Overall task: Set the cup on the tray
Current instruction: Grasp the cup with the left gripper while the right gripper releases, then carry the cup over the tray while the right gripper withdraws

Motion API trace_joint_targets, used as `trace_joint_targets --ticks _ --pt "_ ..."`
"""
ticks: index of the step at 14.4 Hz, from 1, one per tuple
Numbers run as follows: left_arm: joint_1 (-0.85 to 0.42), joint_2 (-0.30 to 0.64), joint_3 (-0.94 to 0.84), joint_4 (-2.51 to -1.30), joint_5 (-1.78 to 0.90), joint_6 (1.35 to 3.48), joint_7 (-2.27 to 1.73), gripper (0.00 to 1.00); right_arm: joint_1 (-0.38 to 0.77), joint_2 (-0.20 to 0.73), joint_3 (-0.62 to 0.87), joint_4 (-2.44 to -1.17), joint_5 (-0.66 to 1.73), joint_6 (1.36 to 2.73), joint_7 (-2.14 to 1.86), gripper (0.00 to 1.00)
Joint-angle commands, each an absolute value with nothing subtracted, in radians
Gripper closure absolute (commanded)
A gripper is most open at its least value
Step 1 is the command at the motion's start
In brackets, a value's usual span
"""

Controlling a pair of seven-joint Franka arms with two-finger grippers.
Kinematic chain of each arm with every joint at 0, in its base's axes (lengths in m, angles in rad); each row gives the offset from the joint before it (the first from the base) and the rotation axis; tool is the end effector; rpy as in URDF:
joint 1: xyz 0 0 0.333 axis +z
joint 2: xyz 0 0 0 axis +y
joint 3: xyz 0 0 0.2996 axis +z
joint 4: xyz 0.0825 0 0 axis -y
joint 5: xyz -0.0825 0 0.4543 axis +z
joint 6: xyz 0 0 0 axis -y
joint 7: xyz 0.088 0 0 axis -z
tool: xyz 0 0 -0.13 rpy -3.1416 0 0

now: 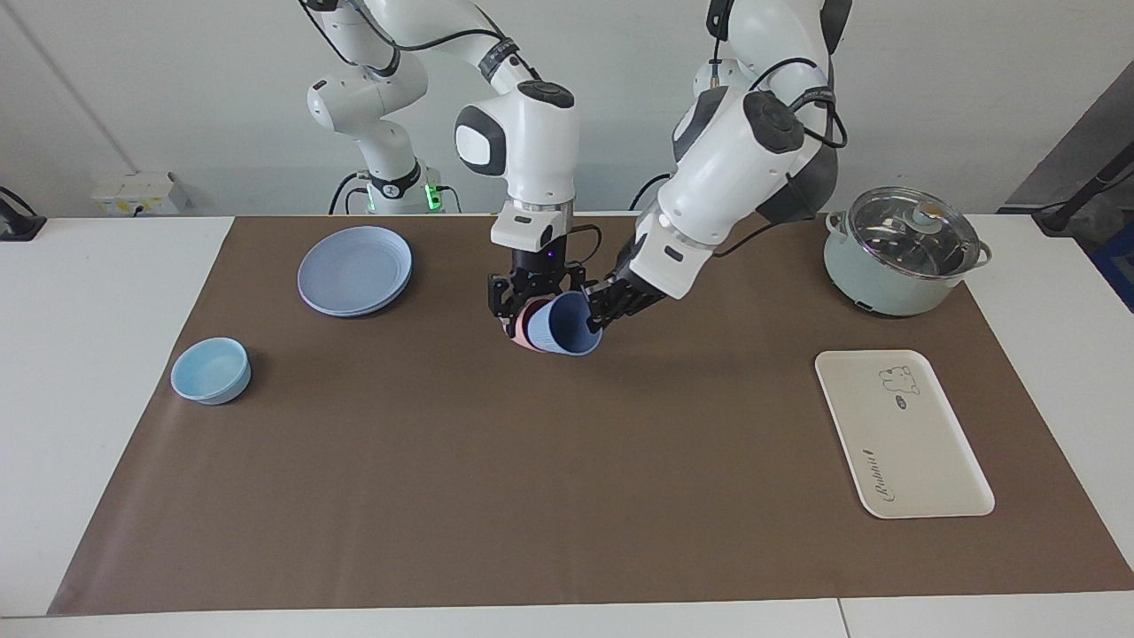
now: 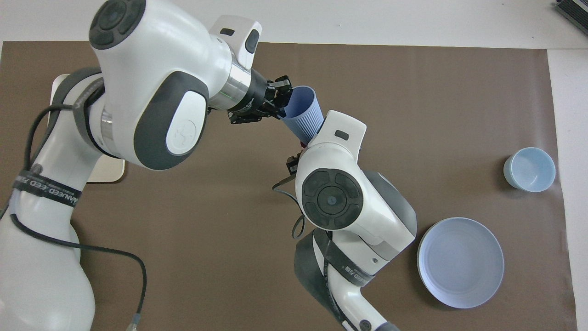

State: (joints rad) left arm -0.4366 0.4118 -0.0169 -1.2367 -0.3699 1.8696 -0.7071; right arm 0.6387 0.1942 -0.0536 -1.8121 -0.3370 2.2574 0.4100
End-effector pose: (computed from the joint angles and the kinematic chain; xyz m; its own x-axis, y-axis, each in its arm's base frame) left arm 0.6774 -0.3671 0.5209 0.9495 0.3016 -0.0871 0.3102 -0.8587 0.4079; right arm 0.5944 0.3776 0.3928 0.8748 0.3639 0.3199 0.3137 -0.9285 0.1985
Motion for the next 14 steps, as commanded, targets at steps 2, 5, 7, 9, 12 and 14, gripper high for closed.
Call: trace_joint_targets --ticks 2,5,7,9,12,14 --pt "-0.289 0.448 -0.012 -1.178 -0.266 1.845 -0.609 1.00 0.637 0.192 -0.051 -1.801 -0.360 2.246 0.437 1.00" --pt "-0.140 0.443 -0.018 -1.184 -0.250 1.855 -0.401 1.00 0.609 0.189 -0.061 -1.801 -0.361 2.285 0.385 1.00" --pt "-0.057 0.442 -0.020 -1.187 -0.195 1.862 -0.274 1.00 0.534 0.176 -0.058 -1.801 -0.345 2.332 0.296 1.00" --pt "0.017 0.436 -0.020 -1.213 -0.184 1.884 -0.172 1.00 0.471 0.160 -0.055 -1.802 -0.292 2.355 0.208 1.00" --pt "0.115 0.384 -0.020 -1.327 -0.201 1.936 -0.008 1.00 0.370 0.155 -0.057 -1.804 -0.050 2.439 -0.051 1.00" --pt "0.143 0.359 -0.018 -1.394 -0.201 2.001 0.047 1.00 0.307 0.158 -0.058 -1.805 0.163 2.468 -0.280 1.00"
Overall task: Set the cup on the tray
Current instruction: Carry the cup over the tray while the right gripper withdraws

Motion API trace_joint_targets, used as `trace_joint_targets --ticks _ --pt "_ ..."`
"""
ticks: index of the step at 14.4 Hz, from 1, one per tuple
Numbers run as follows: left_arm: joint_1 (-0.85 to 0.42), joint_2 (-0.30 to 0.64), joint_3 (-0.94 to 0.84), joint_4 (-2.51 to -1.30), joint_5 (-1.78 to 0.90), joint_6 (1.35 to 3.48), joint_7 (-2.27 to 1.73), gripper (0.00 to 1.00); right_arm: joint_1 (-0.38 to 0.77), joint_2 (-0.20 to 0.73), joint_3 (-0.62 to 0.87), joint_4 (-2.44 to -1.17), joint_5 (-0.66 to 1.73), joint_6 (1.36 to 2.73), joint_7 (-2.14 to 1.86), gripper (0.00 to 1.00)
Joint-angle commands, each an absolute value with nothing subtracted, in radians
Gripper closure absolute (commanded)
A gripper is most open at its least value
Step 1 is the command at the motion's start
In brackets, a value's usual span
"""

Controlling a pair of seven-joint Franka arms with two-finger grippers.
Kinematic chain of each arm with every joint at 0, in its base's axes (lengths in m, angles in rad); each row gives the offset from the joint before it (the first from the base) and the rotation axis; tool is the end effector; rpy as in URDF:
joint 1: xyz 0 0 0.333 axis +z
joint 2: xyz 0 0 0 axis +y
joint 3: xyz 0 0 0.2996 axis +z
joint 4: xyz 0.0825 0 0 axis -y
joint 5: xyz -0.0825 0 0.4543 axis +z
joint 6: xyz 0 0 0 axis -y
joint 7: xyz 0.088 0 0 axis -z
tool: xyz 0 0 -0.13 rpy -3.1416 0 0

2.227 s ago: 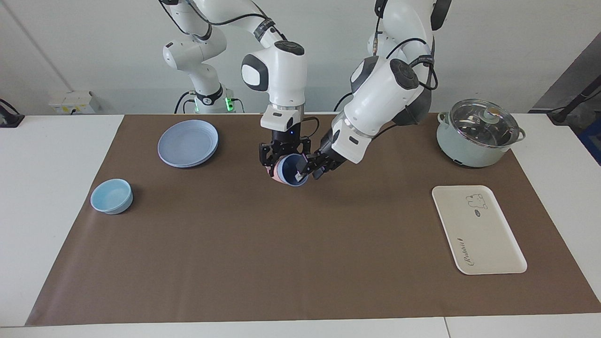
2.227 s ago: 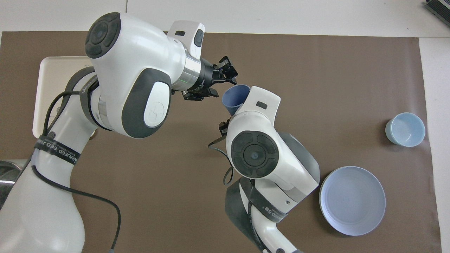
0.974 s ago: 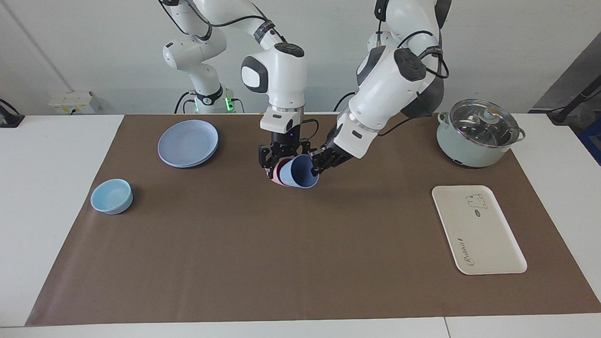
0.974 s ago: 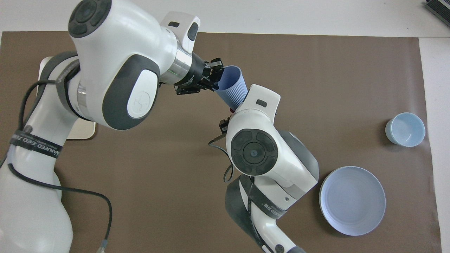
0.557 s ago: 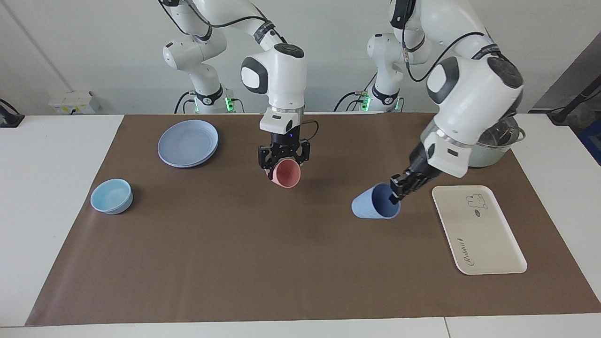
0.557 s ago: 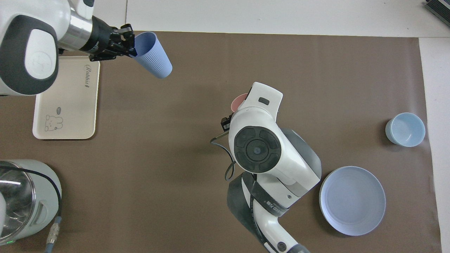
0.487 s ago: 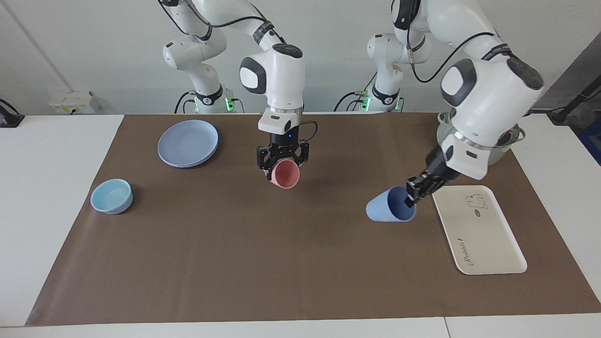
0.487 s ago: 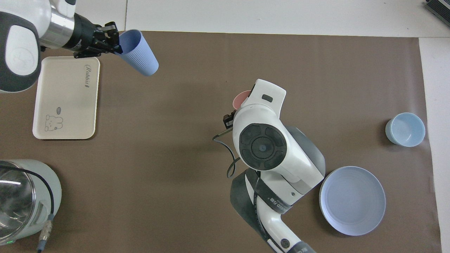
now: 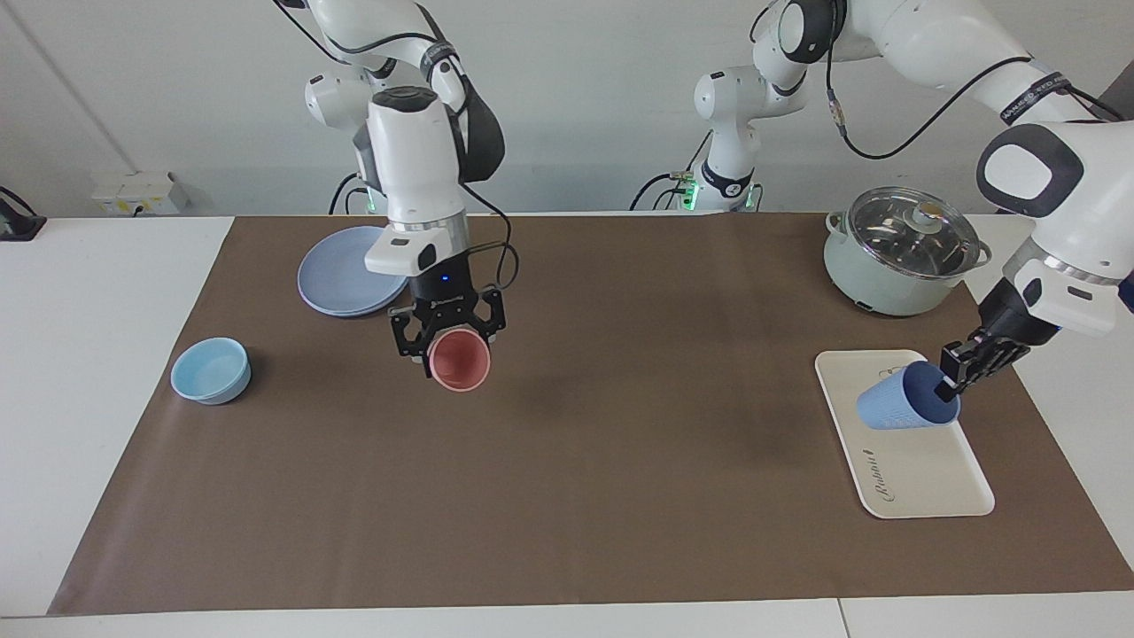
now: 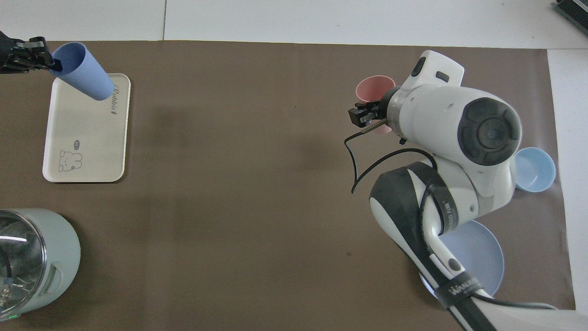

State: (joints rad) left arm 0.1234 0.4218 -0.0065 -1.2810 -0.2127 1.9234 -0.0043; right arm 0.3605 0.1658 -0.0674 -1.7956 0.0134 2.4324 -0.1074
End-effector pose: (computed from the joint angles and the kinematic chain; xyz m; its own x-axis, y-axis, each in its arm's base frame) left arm 0.7706 0.0719 0.4891 0.9588 0.1914 0.2100 0.1462 -0.9661 0.2128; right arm 0.6884 0.2100 0.4425 0.8187 0.3546 0.4516 0.3748 -0.9259 0.0474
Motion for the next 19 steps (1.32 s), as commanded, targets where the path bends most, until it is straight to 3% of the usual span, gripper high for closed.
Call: trace_joint_targets --ticks 1,4,9,19 --pt "0.156 0.347 -0.018 -1.443 -0.201 2.064 0.063 1.00 0.276 0.160 -0.058 -1.813 0.261 2.483 -0.393 1.00" --pt "0.187 0.311 -0.020 -1.590 -0.201 2.241 0.092 1.00 0.189 0.169 -0.058 -1.835 0.524 2.487 -0.740 1.00" --pt "0.227 0.348 -0.018 -1.629 -0.201 2.370 0.193 1.00 0.060 0.218 -0.060 -1.922 1.142 2.477 -1.450 1.00" --pt "0.241 0.396 -0.021 -1.758 -0.204 2.582 0.249 1.00 -0.046 0.351 -0.058 -1.959 1.571 2.358 -2.012 1.00"
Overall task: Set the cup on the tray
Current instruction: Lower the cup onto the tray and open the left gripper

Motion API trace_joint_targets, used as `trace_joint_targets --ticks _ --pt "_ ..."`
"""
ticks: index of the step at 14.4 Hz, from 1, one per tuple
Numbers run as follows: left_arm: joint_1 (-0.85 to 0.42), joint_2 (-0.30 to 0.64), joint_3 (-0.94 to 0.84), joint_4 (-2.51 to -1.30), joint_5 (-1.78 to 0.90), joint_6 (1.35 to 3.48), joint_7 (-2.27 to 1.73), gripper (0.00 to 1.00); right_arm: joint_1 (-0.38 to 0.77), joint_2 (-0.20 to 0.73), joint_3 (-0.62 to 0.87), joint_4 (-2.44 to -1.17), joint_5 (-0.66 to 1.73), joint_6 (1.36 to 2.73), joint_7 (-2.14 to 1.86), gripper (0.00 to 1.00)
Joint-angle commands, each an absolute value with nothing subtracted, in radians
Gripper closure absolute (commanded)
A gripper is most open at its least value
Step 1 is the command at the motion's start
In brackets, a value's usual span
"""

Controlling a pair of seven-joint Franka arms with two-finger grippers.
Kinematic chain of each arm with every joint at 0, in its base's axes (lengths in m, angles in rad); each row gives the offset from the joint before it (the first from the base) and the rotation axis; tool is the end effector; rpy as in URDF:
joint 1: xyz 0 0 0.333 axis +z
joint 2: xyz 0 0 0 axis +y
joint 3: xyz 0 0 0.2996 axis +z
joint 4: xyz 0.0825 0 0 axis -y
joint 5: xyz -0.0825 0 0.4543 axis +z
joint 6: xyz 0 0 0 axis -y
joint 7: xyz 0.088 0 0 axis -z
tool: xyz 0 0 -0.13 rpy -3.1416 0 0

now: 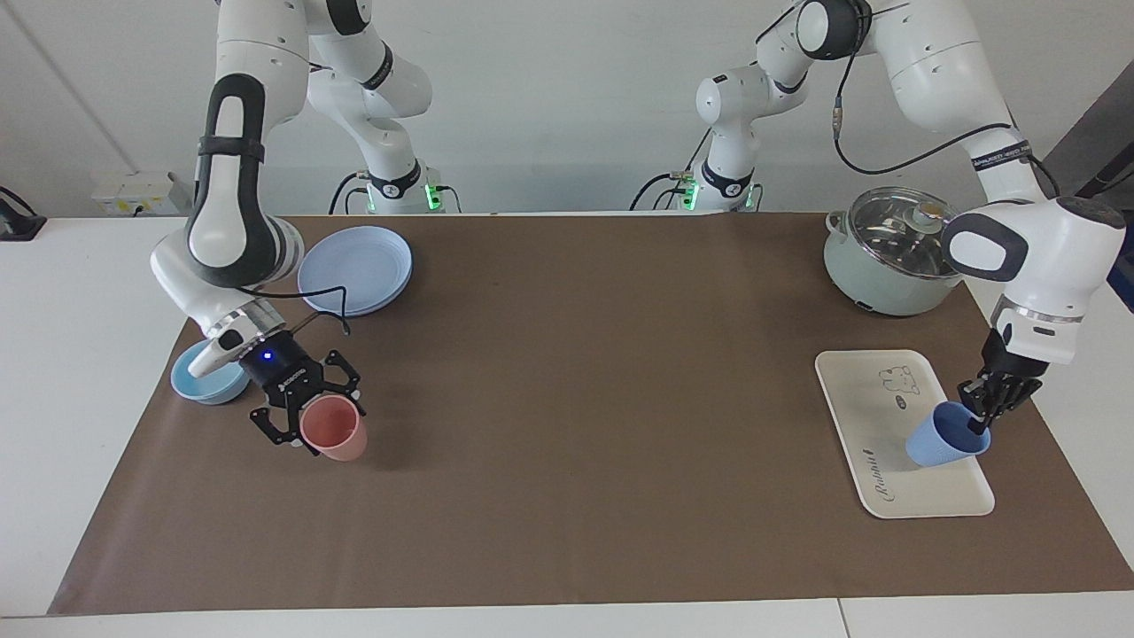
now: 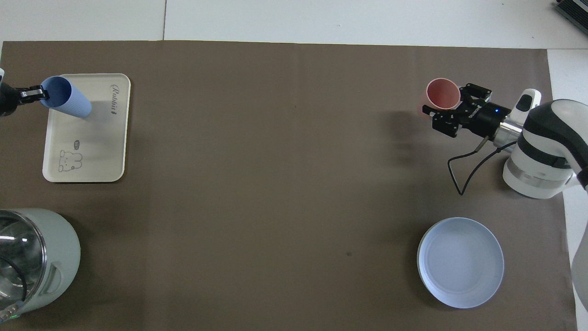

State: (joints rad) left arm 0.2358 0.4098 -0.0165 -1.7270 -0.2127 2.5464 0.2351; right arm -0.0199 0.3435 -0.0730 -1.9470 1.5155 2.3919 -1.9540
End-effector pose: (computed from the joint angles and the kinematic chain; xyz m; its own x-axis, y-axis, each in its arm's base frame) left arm 0.7369 0.1652 0.3168 0.8987 0.1452 0.4139 0.1180 -0.9889 0.0907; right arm 0.6897 -0.0392 0.2467 0.4371 0.3079 0.8451 0.6848 -0.7230 -0.0908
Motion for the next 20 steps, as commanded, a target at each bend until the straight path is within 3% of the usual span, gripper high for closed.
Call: trace_joint_targets --ticks 1,2,3,4,5,7,10,11,14,20 --pt "0.241 0.396 -0.021 -1.758 -0.203 2.579 0.250 1.00 -0.048 0.359 -0.058 -1.963 1.601 2.340 -2.051 1.00" --pt "0.239 0.396 -0.020 -1.758 -0.202 2.574 0.250 0.84 -0.055 0.360 -0.058 -1.982 1.626 2.332 -2.090 1.00" --pt "0.239 0.396 -0.020 -1.755 -0.202 2.569 0.252 0.41 -0.060 0.359 -0.058 -1.999 1.635 2.330 -2.109 1.00" --pt "0.238 0.396 -0.020 -1.749 -0.201 2.562 0.252 0.14 -0.060 0.357 -0.058 -2.003 1.637 2.329 -2.120 1.00" --pt "0.236 0.396 -0.020 -1.743 -0.199 2.551 0.253 0.00 -0.060 0.357 -0.060 -2.009 1.637 2.330 -2.129 1.00" --pt "0.226 0.396 -0.020 -1.695 -0.189 2.490 0.250 0.00 -0.064 0.354 -0.060 -2.029 1.638 2.330 -2.158 0.99" --pt "0.178 0.388 -0.017 -1.562 -0.154 2.277 0.238 0.00 -0.067 0.347 -0.060 -2.049 1.650 2.330 -2.158 0.13" --pt "0.169 0.385 -0.018 -1.504 -0.106 2.184 0.235 0.00 -0.067 0.347 -0.058 -2.055 1.657 2.330 -2.160 0.00" --pt "0.100 0.379 -0.020 -1.398 -0.014 1.992 0.140 0.00 -0.067 0.344 -0.060 -2.057 1.658 2.327 -2.158 0.00" --pt "-0.080 0.333 -0.018 -1.378 0.060 1.813 -0.079 0.00 -0.026 0.238 -0.061 -2.072 1.645 2.403 -1.955 0.00"
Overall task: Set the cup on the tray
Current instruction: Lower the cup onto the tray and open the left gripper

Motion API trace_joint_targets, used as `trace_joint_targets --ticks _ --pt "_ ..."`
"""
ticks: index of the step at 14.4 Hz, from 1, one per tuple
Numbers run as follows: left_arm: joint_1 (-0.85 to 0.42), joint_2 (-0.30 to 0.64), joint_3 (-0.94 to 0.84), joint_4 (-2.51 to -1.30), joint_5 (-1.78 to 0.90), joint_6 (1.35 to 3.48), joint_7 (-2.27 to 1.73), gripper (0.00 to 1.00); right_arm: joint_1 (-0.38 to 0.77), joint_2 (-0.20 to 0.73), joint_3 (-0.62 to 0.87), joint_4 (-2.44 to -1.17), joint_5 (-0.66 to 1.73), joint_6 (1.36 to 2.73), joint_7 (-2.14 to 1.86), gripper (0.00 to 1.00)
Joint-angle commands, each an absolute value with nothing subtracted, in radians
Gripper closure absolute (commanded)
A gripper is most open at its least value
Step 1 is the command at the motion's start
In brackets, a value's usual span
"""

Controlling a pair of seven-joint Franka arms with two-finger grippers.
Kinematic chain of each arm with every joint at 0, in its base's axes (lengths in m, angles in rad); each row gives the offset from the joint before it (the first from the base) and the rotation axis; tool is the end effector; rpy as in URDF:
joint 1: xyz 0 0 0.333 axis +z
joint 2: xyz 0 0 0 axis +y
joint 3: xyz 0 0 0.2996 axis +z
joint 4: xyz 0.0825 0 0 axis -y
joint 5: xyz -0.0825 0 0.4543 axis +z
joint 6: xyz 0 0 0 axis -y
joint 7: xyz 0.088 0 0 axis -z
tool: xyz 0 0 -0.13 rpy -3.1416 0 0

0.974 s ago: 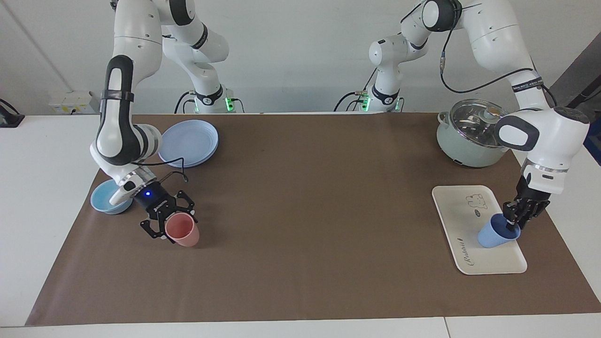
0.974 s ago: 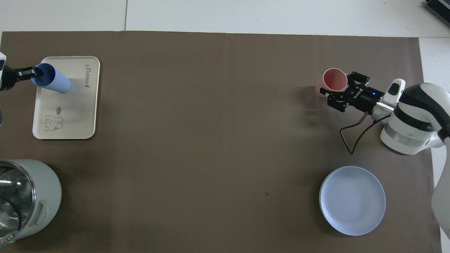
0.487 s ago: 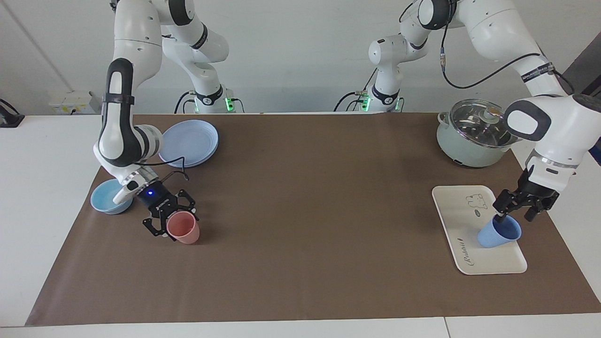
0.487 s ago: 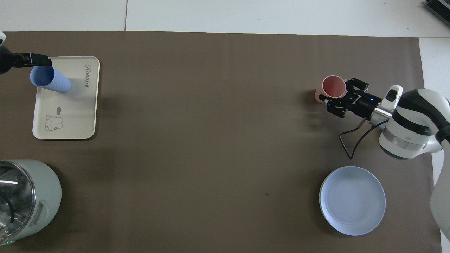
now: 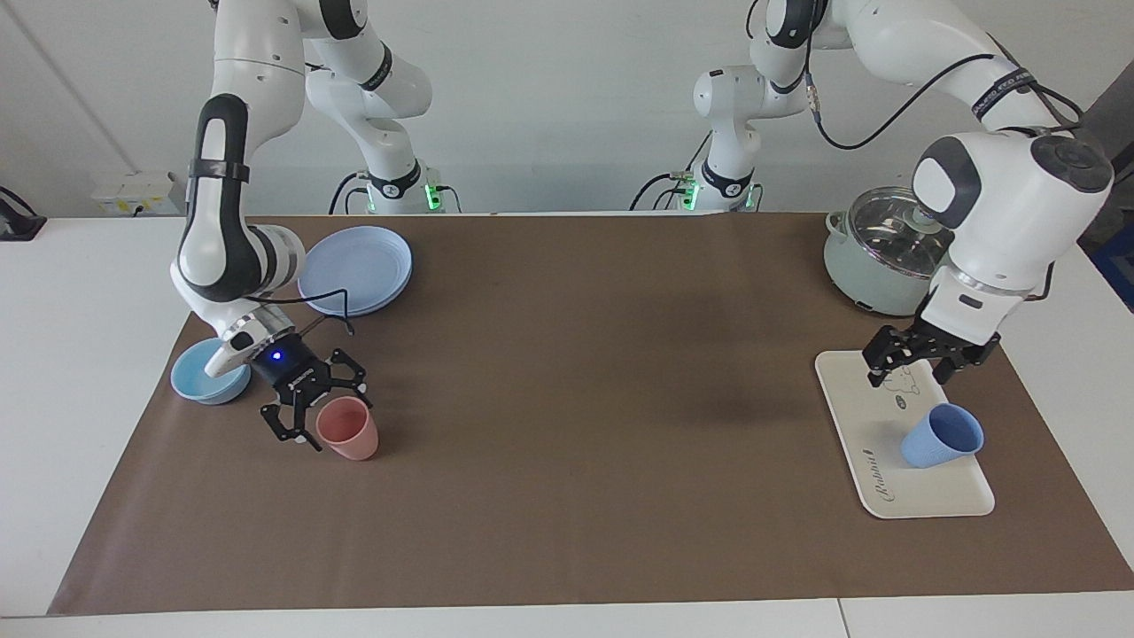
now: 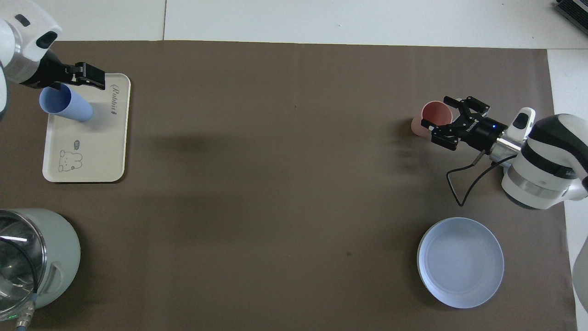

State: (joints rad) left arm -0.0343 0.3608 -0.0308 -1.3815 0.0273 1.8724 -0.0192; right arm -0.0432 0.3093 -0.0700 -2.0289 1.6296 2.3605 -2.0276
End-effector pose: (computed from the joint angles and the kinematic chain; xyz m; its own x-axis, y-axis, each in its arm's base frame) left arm 0.7475 -0.0431 0.4706 0.9902 -0.0501 0.1301 -0.0487 -0.9987 -0.0135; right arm 0.6652 -0.0464 0.2312 0.4387 0.2318 0.8682 0.6572 -0.7417 -0.1341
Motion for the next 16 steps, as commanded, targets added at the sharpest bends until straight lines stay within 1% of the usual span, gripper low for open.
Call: trace_joint_targets --ticks 1,4,6,9,11,14,16 --pt "-0.096 0.312 -0.020 -1.381 0.061 1.798 -0.096 0.00 -0.006 0.217 -0.061 -2.077 1.640 2.440 -1.913 0.00" --pt "-0.120 0.255 -0.026 -1.397 0.063 1.732 -0.118 0.00 0.073 0.161 -0.061 -2.075 1.557 2.589 -1.751 0.00" --pt "-0.124 0.198 -0.028 -1.411 0.063 1.674 -0.121 0.00 0.115 0.146 -0.063 -2.072 1.501 2.646 -1.639 0.00" --pt "-0.132 0.092 -0.029 -1.491 0.063 1.635 -0.120 0.00 0.106 0.140 -0.064 -2.056 1.311 2.642 -1.554 0.00" --pt "-0.132 0.046 -0.029 -1.535 0.063 1.585 -0.117 0.00 0.103 0.127 -0.066 -2.039 1.154 2.635 -1.444 0.00" --pt "-0.118 0.038 -0.026 -1.536 0.060 1.577 -0.110 0.00 0.100 0.118 -0.075 -1.991 0.875 2.560 -1.240 0.00" --pt "-0.115 0.037 -0.022 -1.531 0.054 1.559 -0.109 0.00 0.098 0.092 -0.077 -1.974 0.670 2.519 -1.069 0.00"
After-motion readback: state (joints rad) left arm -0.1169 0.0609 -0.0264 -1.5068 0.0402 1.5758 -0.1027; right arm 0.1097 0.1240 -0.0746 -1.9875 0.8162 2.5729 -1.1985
